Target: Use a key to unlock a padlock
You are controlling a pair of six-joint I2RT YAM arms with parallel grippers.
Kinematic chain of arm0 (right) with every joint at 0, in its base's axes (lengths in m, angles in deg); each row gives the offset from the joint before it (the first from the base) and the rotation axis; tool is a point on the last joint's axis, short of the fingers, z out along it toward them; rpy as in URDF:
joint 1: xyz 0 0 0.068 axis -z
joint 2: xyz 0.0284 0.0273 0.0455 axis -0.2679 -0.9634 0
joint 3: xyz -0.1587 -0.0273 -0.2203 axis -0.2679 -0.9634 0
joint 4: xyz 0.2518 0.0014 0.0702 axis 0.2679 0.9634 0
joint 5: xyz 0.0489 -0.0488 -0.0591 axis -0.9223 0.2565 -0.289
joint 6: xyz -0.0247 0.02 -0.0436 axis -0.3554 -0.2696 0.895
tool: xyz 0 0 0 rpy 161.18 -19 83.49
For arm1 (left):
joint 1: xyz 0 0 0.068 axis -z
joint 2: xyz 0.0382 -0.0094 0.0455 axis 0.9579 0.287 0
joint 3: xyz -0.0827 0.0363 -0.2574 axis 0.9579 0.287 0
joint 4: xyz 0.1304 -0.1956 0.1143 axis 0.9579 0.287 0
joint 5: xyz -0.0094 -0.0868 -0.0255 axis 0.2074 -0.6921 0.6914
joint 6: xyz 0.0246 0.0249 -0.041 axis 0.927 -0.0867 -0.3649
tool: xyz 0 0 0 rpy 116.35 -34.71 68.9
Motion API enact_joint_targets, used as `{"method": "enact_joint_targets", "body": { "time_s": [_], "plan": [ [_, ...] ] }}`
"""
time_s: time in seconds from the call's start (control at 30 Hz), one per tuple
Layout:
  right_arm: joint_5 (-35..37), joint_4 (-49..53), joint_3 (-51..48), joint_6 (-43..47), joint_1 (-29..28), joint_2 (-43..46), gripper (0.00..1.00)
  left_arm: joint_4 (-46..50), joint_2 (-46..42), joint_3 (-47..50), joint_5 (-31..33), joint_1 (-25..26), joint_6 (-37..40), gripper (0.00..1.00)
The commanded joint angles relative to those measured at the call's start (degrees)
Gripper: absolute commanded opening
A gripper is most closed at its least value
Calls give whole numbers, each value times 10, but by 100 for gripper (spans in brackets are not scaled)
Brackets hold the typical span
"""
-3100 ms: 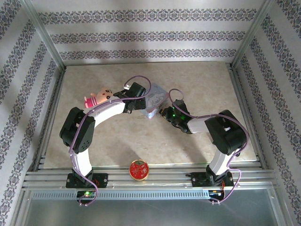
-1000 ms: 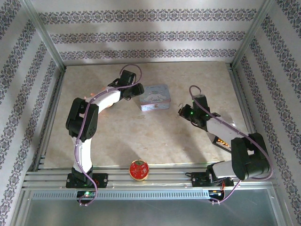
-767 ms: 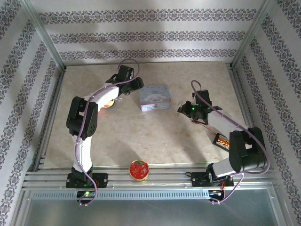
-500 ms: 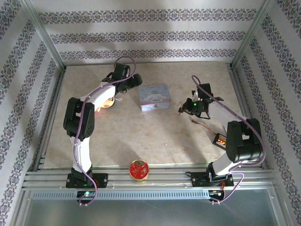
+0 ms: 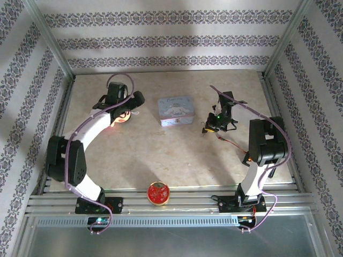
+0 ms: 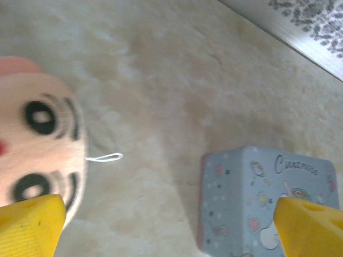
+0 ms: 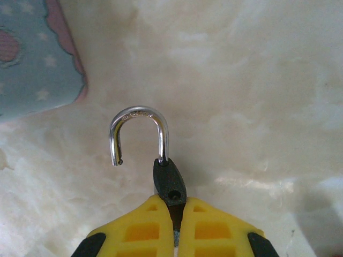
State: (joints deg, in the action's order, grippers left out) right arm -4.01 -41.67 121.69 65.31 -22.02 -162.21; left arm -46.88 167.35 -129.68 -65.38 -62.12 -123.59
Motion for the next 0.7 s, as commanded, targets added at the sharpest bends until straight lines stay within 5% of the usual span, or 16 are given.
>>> {"method": "enact_joint_targets", "body": {
  "time_s": [0.0, 0.37, 0.67],
  "plan": [
    [23, 30, 24, 25, 4, -17, 1, 4, -64, 33, 42, -23, 1, 99],
    [83, 53, 42, 40, 6, -12, 29, 68, -224, 124, 142, -94, 25, 99],
    [141, 53, 0, 21, 6, 113, 53, 41, -349, 198, 204, -123, 37, 99]
  ]
}}
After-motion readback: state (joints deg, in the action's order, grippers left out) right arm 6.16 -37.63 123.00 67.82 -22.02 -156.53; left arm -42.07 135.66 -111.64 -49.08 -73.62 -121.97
